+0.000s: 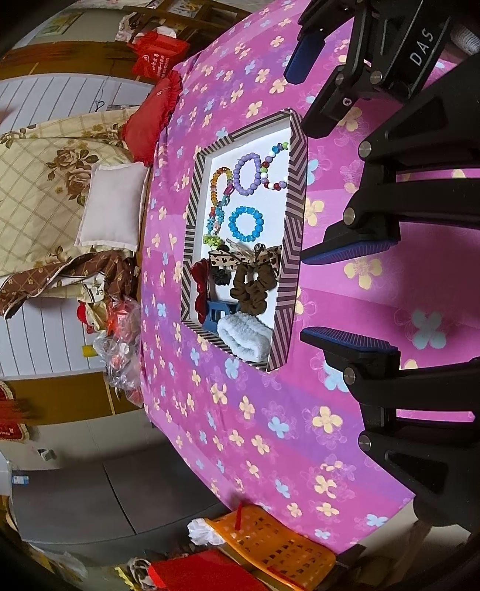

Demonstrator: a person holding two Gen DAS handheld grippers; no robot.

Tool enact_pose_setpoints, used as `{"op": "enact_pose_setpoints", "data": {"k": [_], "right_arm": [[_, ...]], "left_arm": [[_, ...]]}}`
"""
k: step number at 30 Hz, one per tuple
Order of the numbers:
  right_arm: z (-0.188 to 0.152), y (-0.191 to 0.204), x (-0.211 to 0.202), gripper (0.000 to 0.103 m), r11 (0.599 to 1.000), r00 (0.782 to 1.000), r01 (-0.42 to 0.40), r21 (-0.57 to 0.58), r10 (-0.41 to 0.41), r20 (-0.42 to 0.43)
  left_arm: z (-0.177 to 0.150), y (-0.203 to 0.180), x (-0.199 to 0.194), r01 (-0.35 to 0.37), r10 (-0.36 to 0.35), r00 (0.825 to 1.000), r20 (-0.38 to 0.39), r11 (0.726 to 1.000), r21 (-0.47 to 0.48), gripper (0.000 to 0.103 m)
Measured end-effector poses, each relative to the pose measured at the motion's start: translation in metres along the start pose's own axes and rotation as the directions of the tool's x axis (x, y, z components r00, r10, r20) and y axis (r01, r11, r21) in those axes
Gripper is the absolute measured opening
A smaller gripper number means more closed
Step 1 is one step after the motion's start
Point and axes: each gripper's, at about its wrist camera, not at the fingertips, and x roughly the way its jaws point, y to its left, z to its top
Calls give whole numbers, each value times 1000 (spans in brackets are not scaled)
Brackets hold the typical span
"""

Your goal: Organize jewelry

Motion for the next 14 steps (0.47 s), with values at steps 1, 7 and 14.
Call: {"op": "enact_pose_setpoints", "data": {"k": [1, 7, 14], "right_arm": [[0, 0, 0, 81, 1000, 1000, 0, 0, 0, -2], [-1, -1, 2, 81, 1000, 1000, -1, 3, 1, -7], [-3, -8, 5, 82, 1000, 1000, 8, 13, -8, -9]], "left_arm": [[0, 0, 0, 1, -1, 1000, -1, 1000, 0, 40], [-2, 0, 2, 7, -8, 1000, 11, 1000, 10, 40], [-2, 4, 7, -2, 2, 1000, 1, 1000, 0, 40]]}}
